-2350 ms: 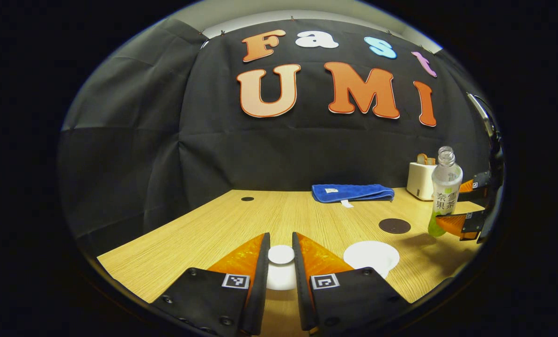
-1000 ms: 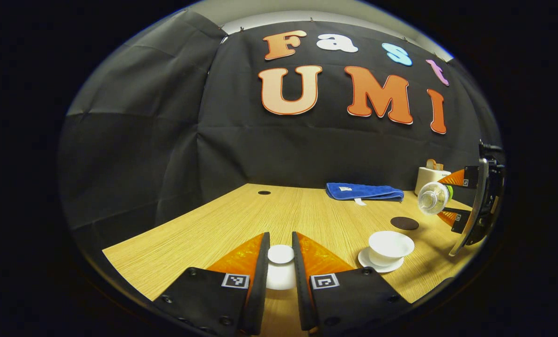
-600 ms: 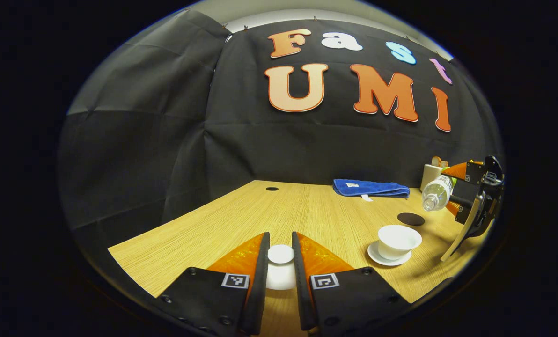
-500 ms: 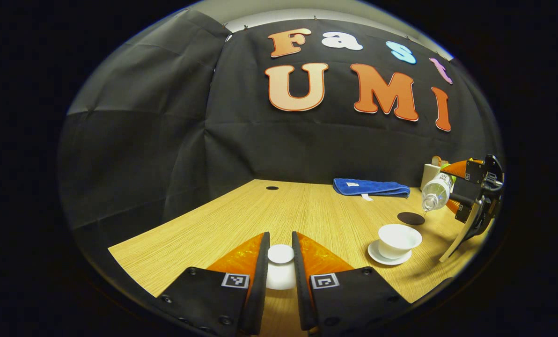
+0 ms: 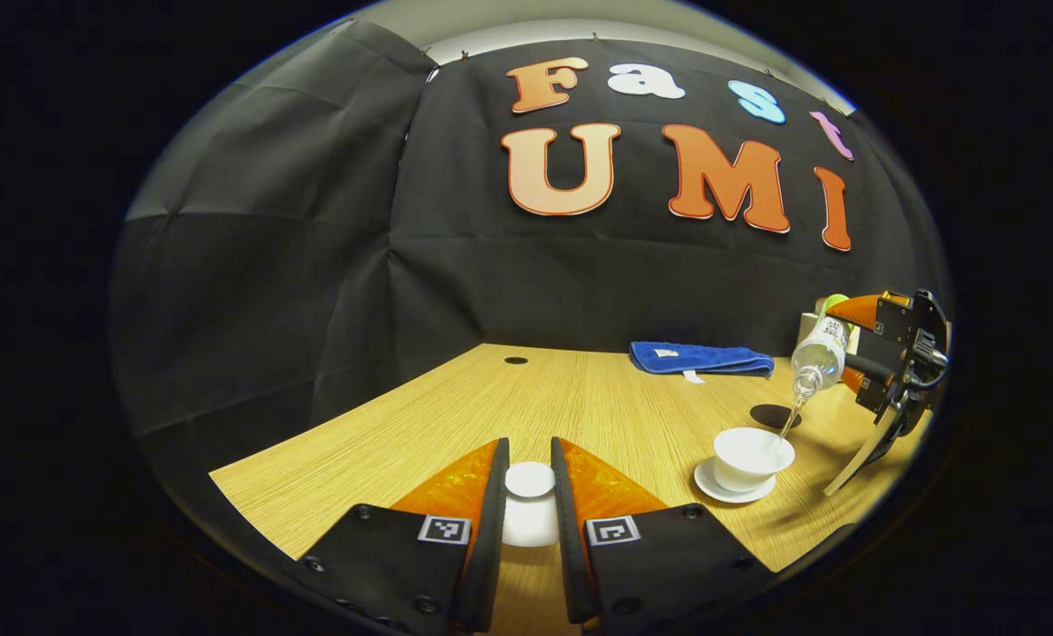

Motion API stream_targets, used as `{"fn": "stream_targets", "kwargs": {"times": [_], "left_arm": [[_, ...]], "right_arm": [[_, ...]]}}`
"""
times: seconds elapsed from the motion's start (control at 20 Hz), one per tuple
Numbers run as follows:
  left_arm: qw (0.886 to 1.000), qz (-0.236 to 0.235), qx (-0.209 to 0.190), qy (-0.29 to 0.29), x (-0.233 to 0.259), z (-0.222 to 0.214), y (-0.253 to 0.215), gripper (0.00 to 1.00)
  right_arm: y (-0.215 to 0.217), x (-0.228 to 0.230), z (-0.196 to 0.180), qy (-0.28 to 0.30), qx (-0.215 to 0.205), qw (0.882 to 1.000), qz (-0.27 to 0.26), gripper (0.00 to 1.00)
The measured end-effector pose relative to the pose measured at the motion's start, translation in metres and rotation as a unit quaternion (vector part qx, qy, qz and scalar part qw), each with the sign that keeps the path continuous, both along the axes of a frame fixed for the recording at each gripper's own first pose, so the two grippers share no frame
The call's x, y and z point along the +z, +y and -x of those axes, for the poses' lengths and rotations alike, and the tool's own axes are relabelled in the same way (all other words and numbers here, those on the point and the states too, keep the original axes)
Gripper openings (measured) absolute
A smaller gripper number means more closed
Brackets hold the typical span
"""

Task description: Open the teacup lid with one hand, grasp the water bottle and pour water into the teacup with the other hand; after pouring, place the water bottle on the coaster and then close the teacup lid.

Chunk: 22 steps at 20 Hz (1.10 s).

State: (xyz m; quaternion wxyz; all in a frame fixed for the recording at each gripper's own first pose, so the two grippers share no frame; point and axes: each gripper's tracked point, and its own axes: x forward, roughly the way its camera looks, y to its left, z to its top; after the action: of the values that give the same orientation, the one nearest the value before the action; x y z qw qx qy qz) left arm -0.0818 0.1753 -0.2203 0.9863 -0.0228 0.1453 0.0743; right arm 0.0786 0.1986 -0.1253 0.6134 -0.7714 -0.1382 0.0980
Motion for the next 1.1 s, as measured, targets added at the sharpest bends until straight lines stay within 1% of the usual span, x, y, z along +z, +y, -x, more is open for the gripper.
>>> {"fn": "stream_targets", "kwargs": {"times": [0.1,0.15,0.2,0.45,0.65,1.1], "left_arm": [[1.000,0.002,0.000,-0.001,0.000,0.000,0.002,0.34],[1.000,0.001,0.002,-0.001,0.000,0.000,0.001,0.34],[1.000,0.001,0.001,-0.001,0.000,-0.001,0.002,0.34],[1.000,0.001,0.006,0.000,-0.001,0.001,0.005,0.34],[1.000,0.002,0.006,-0.002,0.001,0.002,0.008,0.33],[1.000,-0.005,0.000,-0.009,0.010,0.000,0.008,0.34]], "right_arm": [[0.000,0.005,-0.003,-0.012,0.005,1.000,0.008,0.64],[0.001,0.010,-0.004,-0.020,0.009,1.000,0.011,0.60],[0.002,0.013,-0.006,-0.028,0.012,0.999,0.016,0.64],[0.007,0.022,-0.008,-0.067,0.029,0.997,0.035,0.64],[0.009,0.029,-0.003,-0.105,0.044,0.993,0.038,0.63],[0.015,0.038,-0.002,-0.148,0.069,0.984,0.064,0.64]]}}
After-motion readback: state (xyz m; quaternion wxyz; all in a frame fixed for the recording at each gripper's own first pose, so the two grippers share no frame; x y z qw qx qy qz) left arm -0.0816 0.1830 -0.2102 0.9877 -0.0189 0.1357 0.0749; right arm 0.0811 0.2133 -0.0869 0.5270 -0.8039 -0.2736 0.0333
